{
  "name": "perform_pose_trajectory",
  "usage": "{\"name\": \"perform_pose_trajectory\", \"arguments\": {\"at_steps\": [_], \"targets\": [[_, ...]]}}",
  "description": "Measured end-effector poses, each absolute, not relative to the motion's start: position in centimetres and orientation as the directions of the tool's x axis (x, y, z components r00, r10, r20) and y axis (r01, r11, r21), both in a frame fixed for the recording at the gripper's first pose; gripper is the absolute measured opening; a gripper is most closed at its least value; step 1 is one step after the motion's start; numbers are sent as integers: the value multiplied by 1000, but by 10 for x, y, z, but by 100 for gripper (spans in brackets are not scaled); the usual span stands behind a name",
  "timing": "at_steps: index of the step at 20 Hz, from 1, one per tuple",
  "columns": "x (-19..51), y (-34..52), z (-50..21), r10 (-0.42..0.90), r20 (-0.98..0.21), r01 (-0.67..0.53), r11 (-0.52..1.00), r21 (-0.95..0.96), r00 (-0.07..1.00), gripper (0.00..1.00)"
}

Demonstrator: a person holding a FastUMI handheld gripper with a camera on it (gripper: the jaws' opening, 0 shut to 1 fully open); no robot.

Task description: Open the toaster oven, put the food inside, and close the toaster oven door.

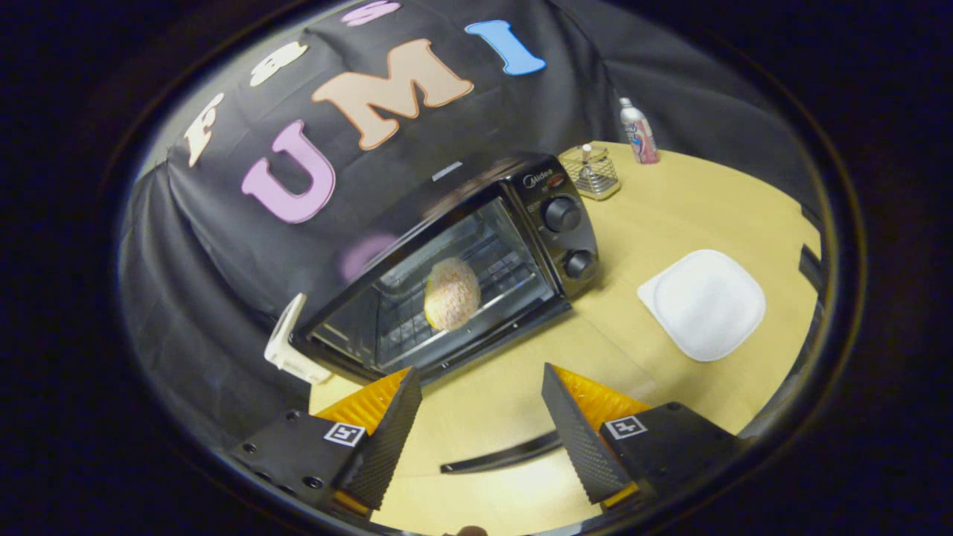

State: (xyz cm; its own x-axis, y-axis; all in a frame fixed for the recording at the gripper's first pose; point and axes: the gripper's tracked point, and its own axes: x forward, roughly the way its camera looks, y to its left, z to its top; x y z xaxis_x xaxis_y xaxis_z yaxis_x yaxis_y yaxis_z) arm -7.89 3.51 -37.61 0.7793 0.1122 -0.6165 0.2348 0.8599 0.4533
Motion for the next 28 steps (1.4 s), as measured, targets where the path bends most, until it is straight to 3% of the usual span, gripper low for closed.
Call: {"name": "perform_pose_trajectory", "arguments": {"at_steps": [7, 17, 28], "targets": [[-144, 22, -425, 75, -728, 174, 950, 260, 681, 100], [-150, 34, -464, 62, -798, 29, 995, 98, 600, 100], [-139, 34, -421, 54, -727, -21, 998, 54, 684, 100]]}}
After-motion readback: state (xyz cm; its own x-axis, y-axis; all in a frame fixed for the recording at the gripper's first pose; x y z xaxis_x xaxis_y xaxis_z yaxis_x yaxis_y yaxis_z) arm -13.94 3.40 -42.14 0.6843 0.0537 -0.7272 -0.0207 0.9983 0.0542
